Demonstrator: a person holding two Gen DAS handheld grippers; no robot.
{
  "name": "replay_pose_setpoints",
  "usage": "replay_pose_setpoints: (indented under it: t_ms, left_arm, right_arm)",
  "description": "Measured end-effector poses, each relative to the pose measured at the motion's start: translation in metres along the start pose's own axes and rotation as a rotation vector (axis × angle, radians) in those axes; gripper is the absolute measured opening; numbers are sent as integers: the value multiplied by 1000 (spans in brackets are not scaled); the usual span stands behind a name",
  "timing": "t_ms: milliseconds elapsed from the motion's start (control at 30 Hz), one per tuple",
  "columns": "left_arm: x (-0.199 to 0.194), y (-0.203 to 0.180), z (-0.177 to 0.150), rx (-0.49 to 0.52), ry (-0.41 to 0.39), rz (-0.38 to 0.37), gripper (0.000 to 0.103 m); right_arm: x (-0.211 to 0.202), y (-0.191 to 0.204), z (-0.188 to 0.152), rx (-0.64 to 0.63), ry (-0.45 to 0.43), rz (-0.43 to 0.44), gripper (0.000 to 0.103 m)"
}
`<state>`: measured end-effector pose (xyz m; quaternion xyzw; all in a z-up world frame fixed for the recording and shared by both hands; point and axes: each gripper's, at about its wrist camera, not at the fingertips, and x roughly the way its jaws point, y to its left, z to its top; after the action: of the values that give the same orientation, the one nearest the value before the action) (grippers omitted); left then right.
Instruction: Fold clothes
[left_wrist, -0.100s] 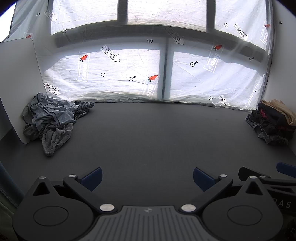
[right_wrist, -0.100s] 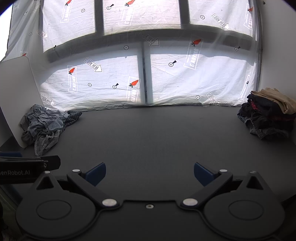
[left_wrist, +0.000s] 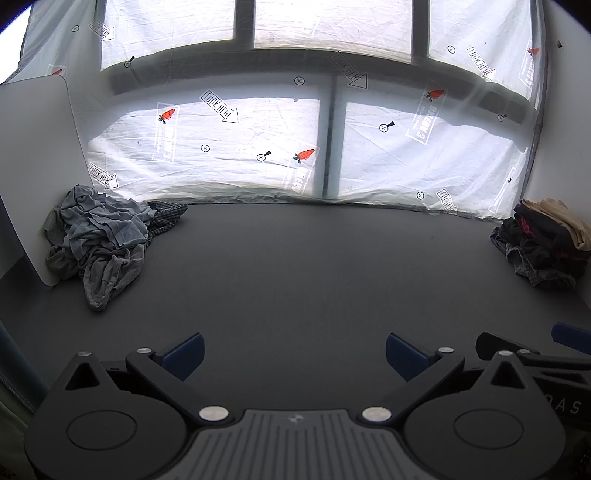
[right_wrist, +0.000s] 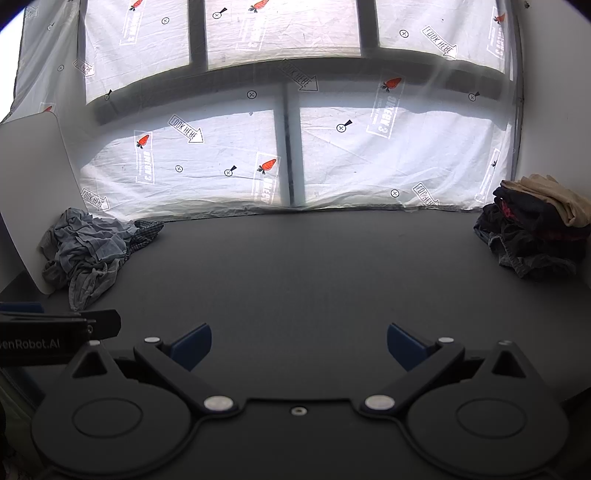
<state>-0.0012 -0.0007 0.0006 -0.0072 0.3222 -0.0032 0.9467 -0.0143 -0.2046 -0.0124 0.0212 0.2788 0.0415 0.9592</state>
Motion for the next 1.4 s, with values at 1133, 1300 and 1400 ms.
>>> replay_pose_setpoints:
  t_ms: [1133,1300,1400]
  left_arm:
    - [-5,-2,-11,-8,-4,-1,103]
    - [-4,-3,-11,-7,-3,-4,103]
    - [-4,-3,-11,-4,-5,-6,103]
  right_arm:
    - [-5,2,-2,-1,-1,4,103]
    - [-6,1,-2,-3,-3,0,103]
    - [-6,1,-2,-2,-4,0,103]
